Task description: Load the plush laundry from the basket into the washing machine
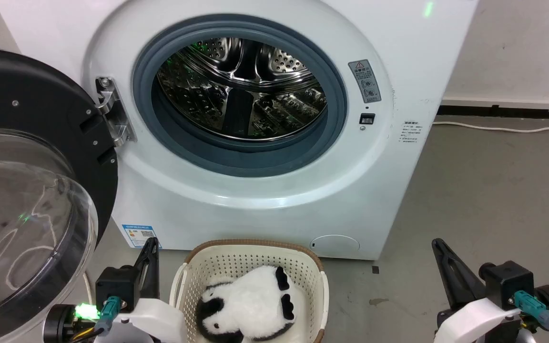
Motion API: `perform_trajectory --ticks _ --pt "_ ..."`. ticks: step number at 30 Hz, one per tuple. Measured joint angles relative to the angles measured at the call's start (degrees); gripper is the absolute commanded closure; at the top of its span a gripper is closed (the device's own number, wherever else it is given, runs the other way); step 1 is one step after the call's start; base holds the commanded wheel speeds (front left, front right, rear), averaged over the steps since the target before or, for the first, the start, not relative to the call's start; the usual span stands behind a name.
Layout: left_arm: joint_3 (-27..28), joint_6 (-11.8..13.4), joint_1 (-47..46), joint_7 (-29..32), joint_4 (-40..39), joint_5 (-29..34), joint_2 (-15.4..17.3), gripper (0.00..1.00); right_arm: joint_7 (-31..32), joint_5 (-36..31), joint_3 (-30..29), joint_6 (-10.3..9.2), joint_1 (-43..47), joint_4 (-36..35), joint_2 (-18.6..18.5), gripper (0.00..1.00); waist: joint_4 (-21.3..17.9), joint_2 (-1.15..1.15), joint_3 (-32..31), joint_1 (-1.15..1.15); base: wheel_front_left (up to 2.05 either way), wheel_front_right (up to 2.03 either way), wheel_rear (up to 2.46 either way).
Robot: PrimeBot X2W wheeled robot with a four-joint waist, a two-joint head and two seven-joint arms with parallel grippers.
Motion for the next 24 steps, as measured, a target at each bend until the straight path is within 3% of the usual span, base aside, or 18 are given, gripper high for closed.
perform_trajectory --ticks 19,20,21,22,24 --pt "0.0 0.0 0.0 0.0 0.0 0.0 0.0 1.00 0.0 0.0 0.0 0.00 0.0 0.0 0.0 1.00 0.0 0.00 0.0 0.00 0.00 0.00 0.00" --pt "0.0 0.0 0.0 0.0 0.0 0.0 0.0 0.00 0.0 0.0 0.0 -0.01 0.0 0.0 0.0 0.00 0.0 0.00 0.0 0.00 0.00 0.00 0.00" --pt "0.0 0.0 0.0 0.0 0.0 0.0 0.0 1.00 0.0 0.0 0.0 -0.01 0.0 0.0 0.0 1.00 0.0 0.00 0.0 0.00 0.00 0.00 0.00" --pt "0.0 0.0 0.0 0.0 0.0 0.0 0.0 0.00 0.0 0.0 0.0 -0.01 0.0 0.0 0.0 0.00 0.0 0.00 0.0 0.00 0.00 0.00 0.00" --pt "0.0 0.0 0.0 0.0 0.0 0.0 0.0 0.00 0.0 0.0 0.0 -0.01 0.0 0.0 0.0 0.00 0.0 0.00 0.0 0.00 0.00 0.00 0.00"
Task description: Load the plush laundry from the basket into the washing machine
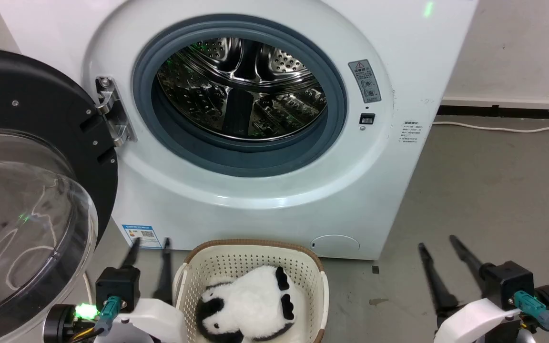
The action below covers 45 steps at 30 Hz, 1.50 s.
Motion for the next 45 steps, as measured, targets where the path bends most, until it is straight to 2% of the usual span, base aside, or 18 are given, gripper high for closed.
perform_trajectory --ticks 19,45 --pt "-2.0 0.0 -0.1 -2.1 3.0 -0.7 0.0 0.00 -2.1 1.7 -1.1 0.00 0.0 0.3 0.0 0.00 -1.9 0.00 1.5 0.00 0.00 0.00 0.00" --pt "-5.5 -2.3 -9.4 -2.5 20.2 -3.2 3.0 0.00 -5.2 7.2 -0.4 0.00 -3.0 0.9 0.0 0.00 -8.3 0.00 14.4 0.01 0.00 0.00 0.00"
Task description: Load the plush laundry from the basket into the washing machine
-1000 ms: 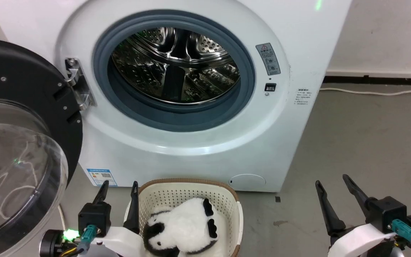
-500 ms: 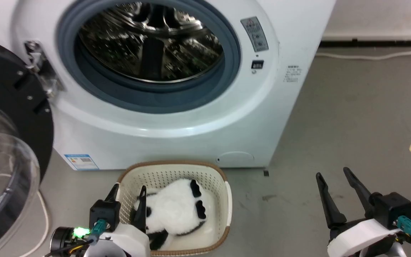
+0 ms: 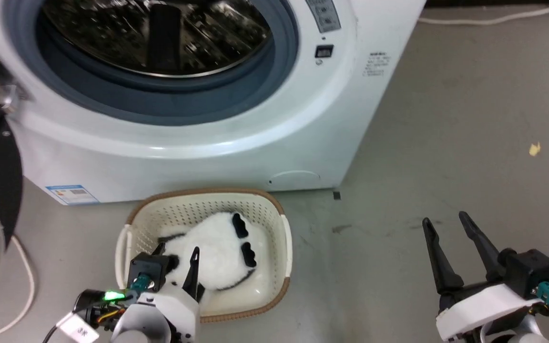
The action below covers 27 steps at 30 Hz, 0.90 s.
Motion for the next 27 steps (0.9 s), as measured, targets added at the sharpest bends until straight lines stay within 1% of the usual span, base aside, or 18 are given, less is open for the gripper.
perform_trajectory --ticks 12,21,27 --pt "-2.8 -0.7 -6.3 2.4 8.9 -0.5 2.8 0.00 -1.5 2.6 1.3 0.00 -2.1 0.1 0.0 0.00 -3.1 0.00 6.4 0.00 0.00 0.00 0.00" --pt "-4.6 -1.3 -11.4 5.1 15.3 -1.5 6.4 0.00 -2.5 5.4 1.9 0.00 -3.6 0.2 0.0 0.00 -5.6 0.00 11.4 -0.01 0.00 0.00 0.00" --pt "-5.8 -1.7 -14.6 6.3 19.1 -1.8 8.2 0.00 -3.3 7.1 2.4 0.00 -4.6 0.3 0.0 0.00 -7.3 0.00 14.7 0.00 0.00 0.00 0.00"
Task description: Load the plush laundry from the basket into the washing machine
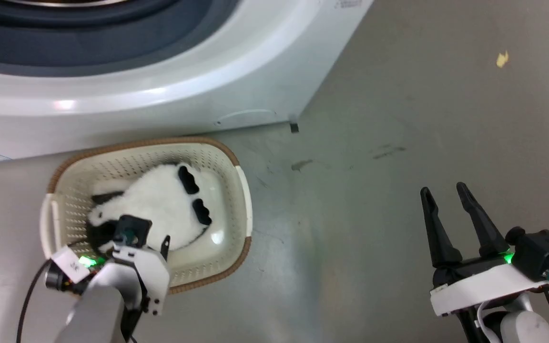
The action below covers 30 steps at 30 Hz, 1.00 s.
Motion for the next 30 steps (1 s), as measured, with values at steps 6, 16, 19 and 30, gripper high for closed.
perform_trajectory --ticks 6,16,19,30 --pt "-1.3 -0.3 -4.4 0.9 3.2 -0.1 1.9 0.00 -0.7 1.6 0.1 0.00 -0.7 0.2 0.0 0.00 -1.5 0.00 3.1 0.00 0.00 0.00 0.00" --pt "-3.3 -0.6 -11.9 4.4 9.0 -1.8 4.2 0.00 -1.8 4.2 0.3 0.00 -1.7 0.4 0.0 0.00 -3.4 0.00 8.2 0.00 0.00 0.00 0.00" --pt "-4.7 -1.0 -14.2 5.9 10.7 -1.4 5.3 0.00 -2.3 5.1 0.4 0.00 -2.1 0.4 0.0 0.00 -4.0 0.00 9.7 0.00 0.00 0.00 0.00" --pt "-8.3 -0.5 -21.7 8.3 16.3 -1.2 7.9 0.00 -3.4 8.4 1.7 0.00 -3.2 0.5 0.0 0.00 -6.2 0.00 15.1 0.00 0.00 0.00 0.00"
